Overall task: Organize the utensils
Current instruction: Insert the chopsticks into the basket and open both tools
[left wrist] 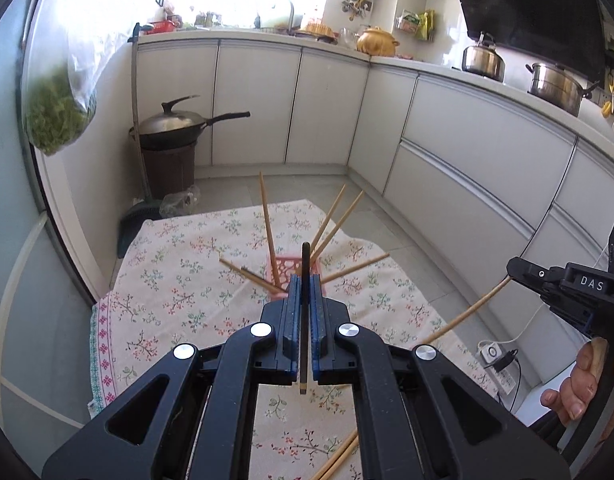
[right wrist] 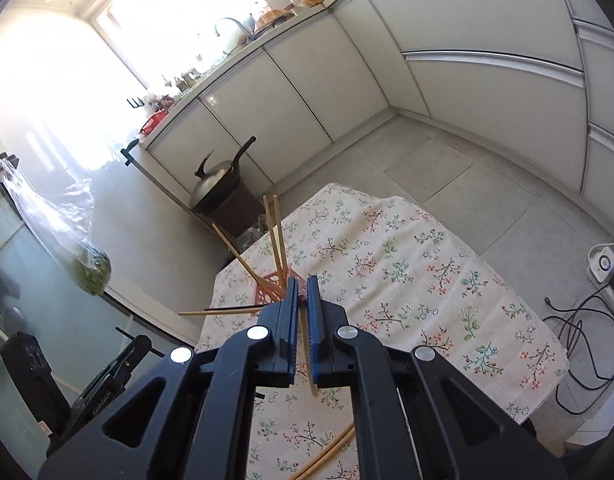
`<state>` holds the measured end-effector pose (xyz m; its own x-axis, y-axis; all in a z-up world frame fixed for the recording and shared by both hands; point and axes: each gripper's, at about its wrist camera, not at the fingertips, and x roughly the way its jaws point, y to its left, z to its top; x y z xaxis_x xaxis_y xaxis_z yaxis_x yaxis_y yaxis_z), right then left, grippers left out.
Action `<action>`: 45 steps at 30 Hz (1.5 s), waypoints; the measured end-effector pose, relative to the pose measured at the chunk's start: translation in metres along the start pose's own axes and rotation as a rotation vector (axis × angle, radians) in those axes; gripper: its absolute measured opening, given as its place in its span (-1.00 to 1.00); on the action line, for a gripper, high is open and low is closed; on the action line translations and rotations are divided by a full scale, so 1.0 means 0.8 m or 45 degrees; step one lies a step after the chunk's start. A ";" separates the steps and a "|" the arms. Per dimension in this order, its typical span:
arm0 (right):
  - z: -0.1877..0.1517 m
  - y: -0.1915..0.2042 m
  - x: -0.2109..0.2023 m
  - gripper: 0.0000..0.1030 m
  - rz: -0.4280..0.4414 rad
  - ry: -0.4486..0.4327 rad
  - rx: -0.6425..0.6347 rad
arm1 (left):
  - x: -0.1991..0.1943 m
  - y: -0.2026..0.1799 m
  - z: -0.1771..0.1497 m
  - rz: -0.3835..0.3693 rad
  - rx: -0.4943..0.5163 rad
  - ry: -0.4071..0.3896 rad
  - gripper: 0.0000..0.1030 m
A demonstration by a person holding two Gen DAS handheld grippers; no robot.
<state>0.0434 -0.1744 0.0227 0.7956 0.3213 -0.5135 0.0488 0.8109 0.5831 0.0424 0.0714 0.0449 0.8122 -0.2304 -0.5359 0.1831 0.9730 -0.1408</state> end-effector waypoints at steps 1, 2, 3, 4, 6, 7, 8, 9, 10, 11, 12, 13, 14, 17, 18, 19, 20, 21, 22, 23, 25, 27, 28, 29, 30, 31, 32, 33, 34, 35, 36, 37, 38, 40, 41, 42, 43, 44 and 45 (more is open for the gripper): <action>0.007 0.001 -0.002 -0.91 0.010 -0.005 0.009 | -0.001 -0.001 0.006 -0.002 -0.001 -0.012 -0.93; 0.014 0.003 -0.003 -0.91 0.020 -0.008 0.018 | -0.002 -0.002 0.013 -0.003 -0.007 -0.025 -0.93; 0.020 0.004 -0.004 -0.91 0.029 -0.012 0.028 | -0.003 -0.002 0.021 -0.007 -0.015 -0.037 -0.93; 0.027 0.005 -0.006 -0.91 0.039 -0.020 0.039 | -0.002 -0.003 0.030 -0.011 -0.017 -0.047 -0.93; 0.039 0.008 -0.008 -0.91 0.049 -0.029 0.043 | 0.000 -0.006 0.051 -0.001 -0.020 -0.074 -0.93; 0.045 0.010 -0.009 -0.91 0.058 -0.035 0.047 | 0.001 -0.007 0.060 0.001 -0.023 -0.087 -0.93; 0.050 0.011 -0.010 -0.91 0.064 -0.041 0.048 | 0.003 -0.007 0.070 0.004 -0.030 -0.103 -0.93; 0.054 0.012 -0.012 -0.91 0.069 -0.045 0.047 | 0.006 -0.006 0.080 0.005 -0.040 -0.116 -0.93; 0.058 0.014 -0.013 -0.91 0.074 -0.052 0.045 | 0.010 -0.006 0.088 0.004 -0.051 -0.122 -0.93; 0.062 0.015 -0.014 -0.91 0.078 -0.055 0.043 | 0.015 -0.005 0.096 0.001 -0.066 -0.128 -0.93; 0.066 0.016 -0.014 -0.91 0.083 -0.055 0.042 | 0.021 -0.004 0.103 0.001 -0.078 -0.133 -0.93; 0.068 0.017 -0.014 -0.91 0.085 -0.053 0.041 | 0.027 -0.004 0.109 0.006 -0.087 -0.137 -0.93; 0.071 0.018 -0.013 -0.91 0.086 -0.051 0.039 | 0.034 -0.003 0.114 0.017 -0.092 -0.140 -0.93; 0.076 0.020 -0.010 -0.91 0.087 -0.049 0.036 | 0.072 -0.001 0.122 0.067 -0.099 -0.083 -0.87; 0.077 0.020 -0.009 -0.91 0.086 -0.048 0.037 | 0.087 0.001 0.121 0.120 -0.100 -0.047 -0.68; 0.079 0.020 -0.008 -0.91 0.090 -0.043 0.041 | 0.095 0.006 0.118 0.131 -0.111 -0.033 -0.53; 0.080 0.020 -0.007 -0.91 0.096 -0.036 0.045 | 0.098 0.012 0.115 0.113 -0.138 -0.030 -0.35; 0.081 0.022 -0.007 -0.91 0.101 -0.031 0.047 | 0.098 0.018 0.112 0.107 -0.160 -0.035 -0.33; 0.082 0.024 -0.007 -0.91 0.107 -0.028 0.045 | 0.092 0.024 0.109 0.118 -0.179 -0.053 -0.31; 0.083 0.028 -0.008 -0.91 0.112 -0.030 0.041 | 0.086 0.029 0.107 0.128 -0.192 -0.067 -0.27; 0.087 0.036 -0.010 -0.91 0.128 -0.035 0.038 | 0.069 0.038 0.102 0.142 -0.217 -0.091 -0.25; 0.090 0.046 -0.012 -0.91 0.148 -0.039 0.036 | 0.052 0.046 0.097 0.152 -0.233 -0.119 -0.16; 0.093 0.052 -0.012 -0.91 0.155 -0.047 0.032 | 0.043 0.049 0.093 0.154 -0.246 -0.135 -0.13; 0.096 0.059 -0.013 -0.91 0.160 -0.060 0.024 | 0.035 0.054 0.089 0.152 -0.260 -0.148 -0.05; 0.101 0.068 -0.014 -0.91 0.163 -0.075 0.014 | 0.028 0.059 0.083 0.150 -0.280 -0.159 0.00; 0.106 0.075 -0.013 -0.91 0.163 -0.087 0.007 | 0.022 0.065 0.078 0.149 -0.296 -0.165 0.00; 0.112 0.083 -0.010 -0.91 0.162 -0.100 0.000 | 0.018 0.070 0.073 0.147 -0.310 -0.166 0.00; 0.117 0.092 -0.007 -0.91 0.157 -0.113 -0.011 | 0.016 0.073 0.070 0.145 -0.314 -0.160 0.00; 0.122 0.100 -0.004 -0.91 0.147 -0.127 -0.024 | 0.014 0.076 0.070 0.148 -0.316 -0.155 0.00; 0.128 0.107 0.001 -0.91 0.134 -0.142 -0.036 | 0.011 0.078 0.069 0.153 -0.317 -0.157 0.00; 0.133 0.112 0.005 -0.91 0.123 -0.152 -0.042 | 0.007 0.081 0.070 0.153 -0.318 -0.168 0.00; 0.137 0.118 0.011 -0.91 0.108 -0.164 -0.049 | 0.004 0.082 0.071 0.152 -0.317 -0.178 0.00; 0.141 0.122 0.019 -0.91 0.092 -0.171 -0.057 | 0.000 0.083 0.072 0.154 -0.314 -0.189 0.00; 0.148 0.128 0.034 -0.91 0.063 -0.172 -0.061 | -0.003 0.084 0.075 0.160 -0.307 -0.207 0.00; 0.151 0.130 0.043 -0.91 0.045 -0.168 -0.064 | -0.003 0.084 0.076 0.158 -0.302 -0.212 0.00; 0.154 0.132 0.054 -0.91 0.023 -0.162 -0.067 | -0.001 0.085 0.076 0.158 -0.300 -0.208 0.00; 0.156 0.131 0.063 -0.91 0.008 -0.160 -0.065 | 0.004 0.087 0.076 0.159 -0.305 -0.199 0.00; 0.157 0.130 0.074 -0.91 -0.004 -0.158 -0.062 | 0.011 0.090 0.078 0.155 -0.312 -0.183 0.00; 0.158 0.129 0.089 -0.89 -0.016 -0.148 -0.066 | 0.017 0.092 0.077 0.147 -0.325 -0.161 0.00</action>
<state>0.1810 -0.1298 0.1256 0.8601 0.2548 -0.4420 0.0298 0.8398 0.5421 0.1013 0.1411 0.0783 0.8849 -0.0990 -0.4552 -0.0465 0.9535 -0.2978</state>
